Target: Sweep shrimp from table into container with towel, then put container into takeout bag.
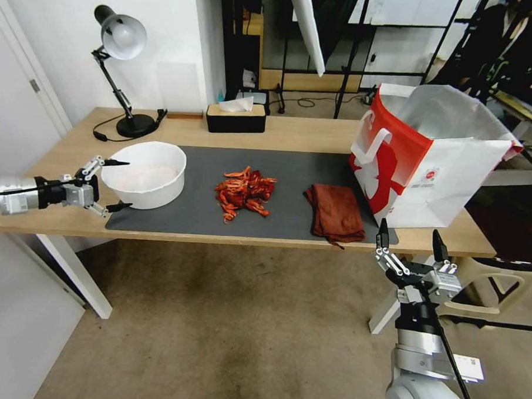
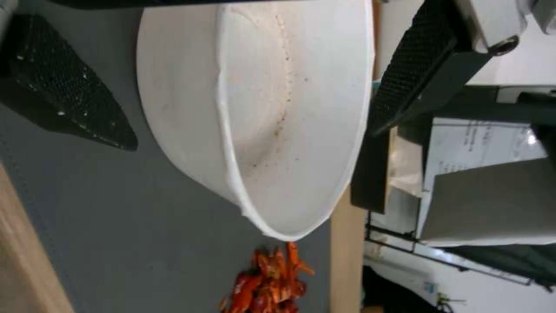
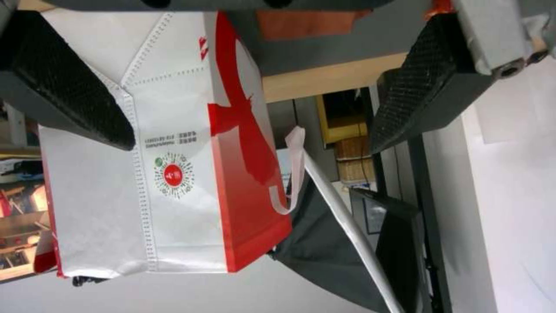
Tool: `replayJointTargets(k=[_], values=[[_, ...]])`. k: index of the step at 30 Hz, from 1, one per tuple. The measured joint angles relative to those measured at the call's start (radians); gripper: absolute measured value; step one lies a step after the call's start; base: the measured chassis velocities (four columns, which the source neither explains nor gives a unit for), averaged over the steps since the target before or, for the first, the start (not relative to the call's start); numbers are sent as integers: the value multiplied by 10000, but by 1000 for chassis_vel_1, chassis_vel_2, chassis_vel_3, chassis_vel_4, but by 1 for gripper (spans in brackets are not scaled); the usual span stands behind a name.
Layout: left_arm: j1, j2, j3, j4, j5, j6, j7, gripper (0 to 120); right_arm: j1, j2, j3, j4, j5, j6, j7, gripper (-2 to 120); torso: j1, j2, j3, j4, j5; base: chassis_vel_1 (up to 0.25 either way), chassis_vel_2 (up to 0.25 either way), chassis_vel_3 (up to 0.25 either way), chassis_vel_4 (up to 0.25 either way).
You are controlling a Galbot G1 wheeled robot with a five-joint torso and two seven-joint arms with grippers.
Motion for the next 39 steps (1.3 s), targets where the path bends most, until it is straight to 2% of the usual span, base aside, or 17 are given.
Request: replayJointTargets(k=[1, 4, 5, 7, 8, 9, 10, 11, 13, 14, 17, 18, 19, 20, 22, 35, 39], values=[[0, 0, 0, 0, 0, 0, 0, 99, 0, 0, 0, 0, 0, 0, 0, 100, 0, 0, 0, 0, 0, 0, 0, 0, 0], [-753, -199, 537, 187, 233, -139, 735, 99, -10, 55, -18, -37, -1, 4, 2, 100, 0, 0, 0, -1, -2, 0, 0, 0, 0], [-753, -199, 537, 187, 233, -139, 735, 99, -10, 55, -18, -37, -1, 4, 2, 100, 0, 0, 0, -1, -2, 0, 0, 0, 0], [-1398, -387, 832, 391, 490, -252, 1384, 98, 1, 82, -17, -51, 0, 6, 11, 100, 0, 0, 0, 0, -1, 0, 0, 0, 0], [-1398, -387, 832, 391, 490, -252, 1384, 98, 1, 82, -17, -51, 0, 6, 11, 100, 0, 0, 0, 0, -1, 0, 0, 0, 0], [-1790, -514, 985, 572, 648, -361, 1638, 97, 9, 91, -14, -51, 0, 6, 17, 100, -1, 0, 0, 2, -1, 0, 0, 0, 0], [-1790, -514, 985, 572, 648, -361, 1638, 97, 9, 91, -14, -51, 0, 6, 17, 100, -1, 0, 0, 2, -1, 0, 0, 0, 0], [-2344, -690, 1229, 819, 840, -480, 1885, 97, 20, 106, -6, -54, 3, 6, 23, 100, 0, 0, 0, 0, 0, 0, 0, 0, 0], [-3029, -915, 1493, 1132, 1058, -574, 2249, 96, 24, 115, 3, -75, 21, 9, 30, 100, 1, 0, 0, -4, -1, 0, 0, 0, 0], [-3029, -915, 1493, 1132, 1058, -574, 2249, 96, 24, 115, 3, -75, 21, 9, 30, 100, 1, 0, 0, -4, -1, 0, 0, 0, 0], [-3828, -1220, 1817, 1485, 1423, -797, 3006, 95, 29, 124, 14, -86, 41, 14, 33, 100, 0, 0, 0, -2, 0, 0, 0, 0, 0], [-4149, -1357, 1937, 1610, 1508, -858, 3519, 94, 35, 127, 18, -86, 63, 15, 34, 100, 0, -1, 0, -4, 0, 0, 0, 0, 0], [-4149, -1357, 1937, 1610, 1508, -858, 3519, 94, 35, 127, 18, -86, 63, 15, 34, 100, 0, -1, 0, -4, 0, 0, 0, 0, 0], [-4270, -1423, 1976, 1652, 1560, -873, 3845, 94, 41, 130, 21, -85, 81, 14, 35, 100, 0, -1, 0, -4, 1, 0, 0, 0, 0], [-4329, -1455, 1999, 1667, 1596, -880, 4060, 94, 43, 133, 23, -86, 91, 14, 36, 100, 0, 0, 1, -5, 1, 0, 0, 0, 0], [-4463, -1476, 2179, 1668, 1758, -884, 4667, 90, 24, 171, 20, -86, 127, 46, 38, 100, -2, 0, 0, 2, 0, 0, 0, 0, 0], [-4531, -1540, 2246, 1686, 2025, -884, 5038, 79, -13, 215, 0, -85, 131, 98, 38, 100, -1, 0, 0, -1, -1, 0, 0, 0, 0]])
